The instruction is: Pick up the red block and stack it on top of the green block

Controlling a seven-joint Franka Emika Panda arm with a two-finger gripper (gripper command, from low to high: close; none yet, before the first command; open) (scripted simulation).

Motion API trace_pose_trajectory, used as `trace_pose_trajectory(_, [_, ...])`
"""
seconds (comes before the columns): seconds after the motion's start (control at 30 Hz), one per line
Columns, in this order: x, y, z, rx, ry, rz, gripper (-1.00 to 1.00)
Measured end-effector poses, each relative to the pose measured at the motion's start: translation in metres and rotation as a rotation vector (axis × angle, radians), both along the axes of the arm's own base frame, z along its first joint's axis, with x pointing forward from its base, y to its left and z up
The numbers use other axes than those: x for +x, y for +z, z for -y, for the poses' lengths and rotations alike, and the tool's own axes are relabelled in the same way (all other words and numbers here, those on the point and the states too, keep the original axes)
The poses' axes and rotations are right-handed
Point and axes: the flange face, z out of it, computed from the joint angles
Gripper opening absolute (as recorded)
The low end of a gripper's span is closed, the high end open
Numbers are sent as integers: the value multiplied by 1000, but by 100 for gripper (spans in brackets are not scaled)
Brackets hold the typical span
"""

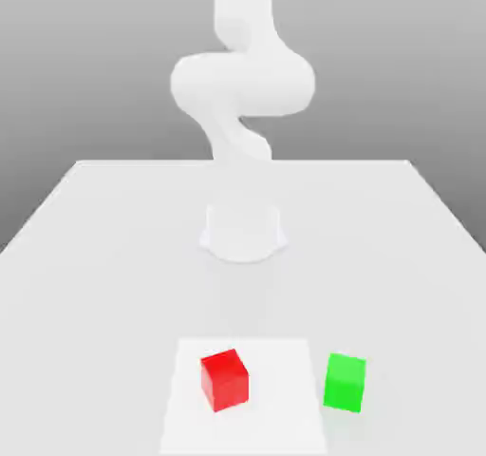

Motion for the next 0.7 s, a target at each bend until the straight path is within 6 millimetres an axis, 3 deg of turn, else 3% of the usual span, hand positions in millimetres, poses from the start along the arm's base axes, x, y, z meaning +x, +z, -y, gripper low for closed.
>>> trace_pose_trajectory(0.17, [53,-110,6,-46,79,-173,0])
trace_pose_trajectory(0.33, [75,-221,11,-84,162,-339,0])
trace_pose_trajectory(0.5, [69,-331,15,-115,249,-504,0])
trace_pose_trajectory(0.7, [33,-446,21,-141,350,-688,0])
